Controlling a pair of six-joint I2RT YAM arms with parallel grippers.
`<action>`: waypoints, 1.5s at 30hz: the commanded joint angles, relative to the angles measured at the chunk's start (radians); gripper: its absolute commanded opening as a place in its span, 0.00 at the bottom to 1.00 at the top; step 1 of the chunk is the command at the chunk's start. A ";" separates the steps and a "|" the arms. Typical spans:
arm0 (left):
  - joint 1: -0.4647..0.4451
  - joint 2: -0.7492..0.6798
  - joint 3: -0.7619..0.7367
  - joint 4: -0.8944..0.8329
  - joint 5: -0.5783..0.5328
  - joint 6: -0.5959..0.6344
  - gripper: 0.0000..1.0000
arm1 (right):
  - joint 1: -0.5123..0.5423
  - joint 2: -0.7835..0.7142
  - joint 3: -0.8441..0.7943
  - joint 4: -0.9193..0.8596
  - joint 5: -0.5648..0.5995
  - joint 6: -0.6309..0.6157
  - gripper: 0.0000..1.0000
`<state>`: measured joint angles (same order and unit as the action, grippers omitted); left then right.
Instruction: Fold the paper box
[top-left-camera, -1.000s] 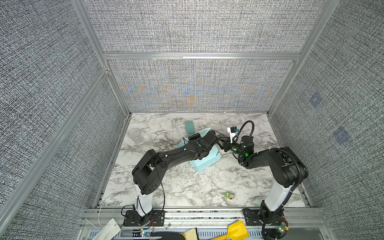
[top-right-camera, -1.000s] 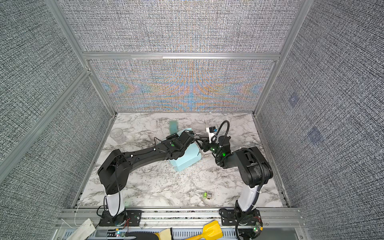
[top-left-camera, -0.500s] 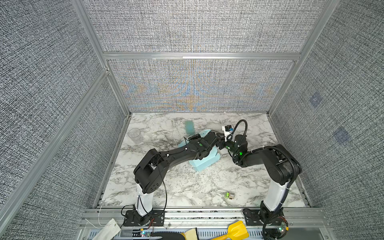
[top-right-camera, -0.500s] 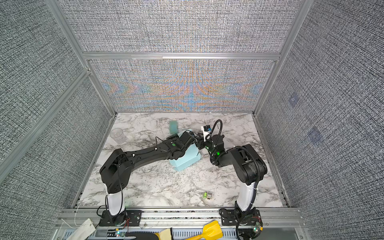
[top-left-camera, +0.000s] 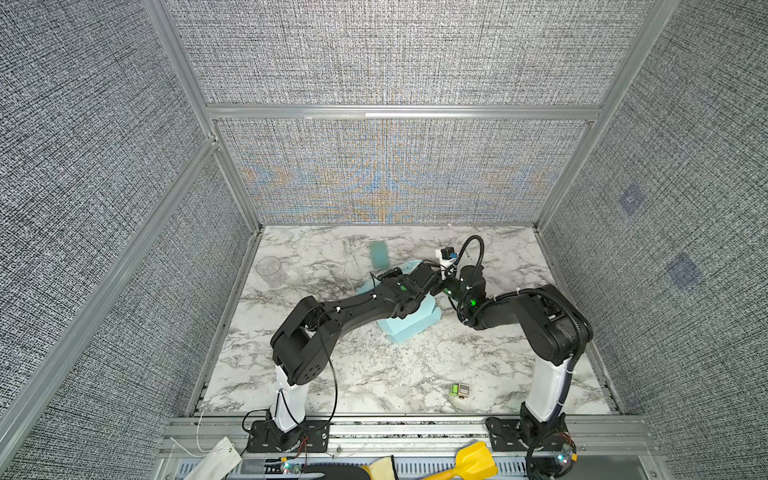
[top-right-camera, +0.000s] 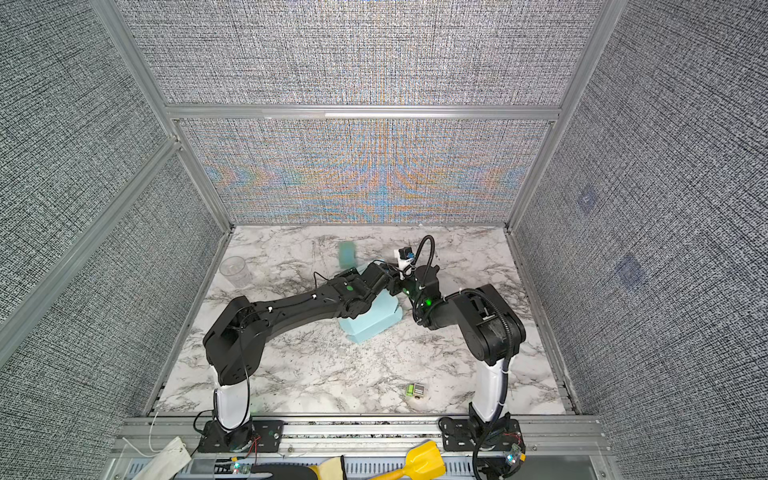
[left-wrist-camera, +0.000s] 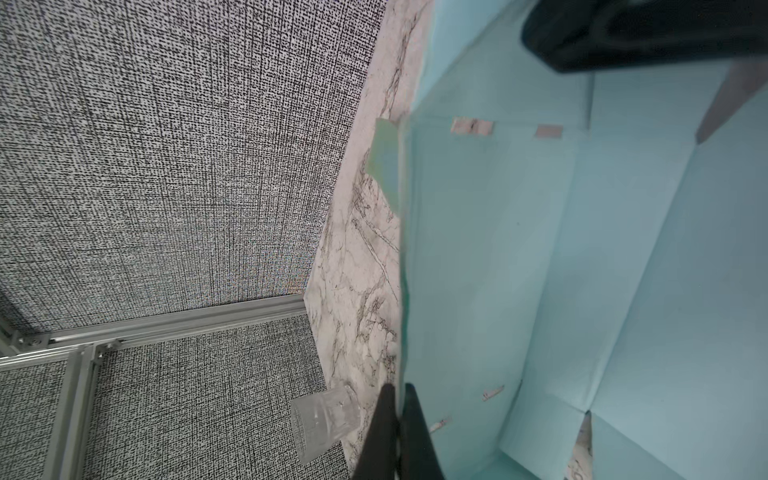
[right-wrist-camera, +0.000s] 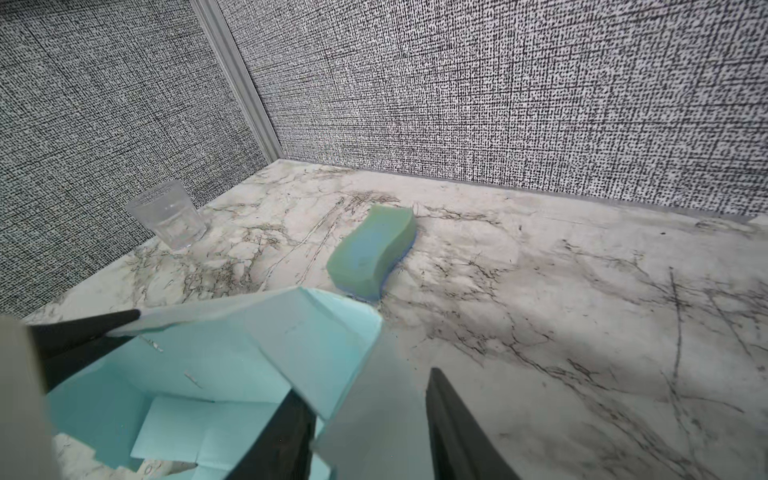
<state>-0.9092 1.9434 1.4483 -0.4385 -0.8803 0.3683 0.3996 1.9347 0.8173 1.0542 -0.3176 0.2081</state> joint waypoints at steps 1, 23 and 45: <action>0.001 0.006 0.010 -0.009 0.012 -0.025 0.00 | 0.005 0.002 0.007 0.008 0.028 0.007 0.38; 0.028 -0.045 0.075 -0.120 0.127 -0.148 0.28 | 0.024 0.013 -0.018 0.086 0.073 0.032 0.00; 0.063 -0.212 -0.068 -0.223 0.182 -0.275 0.58 | 0.024 -0.013 -0.034 0.069 0.109 0.017 0.00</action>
<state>-0.8501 1.7435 1.3911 -0.6312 -0.6819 0.1226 0.4213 1.9278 0.7845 1.1027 -0.2150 0.2260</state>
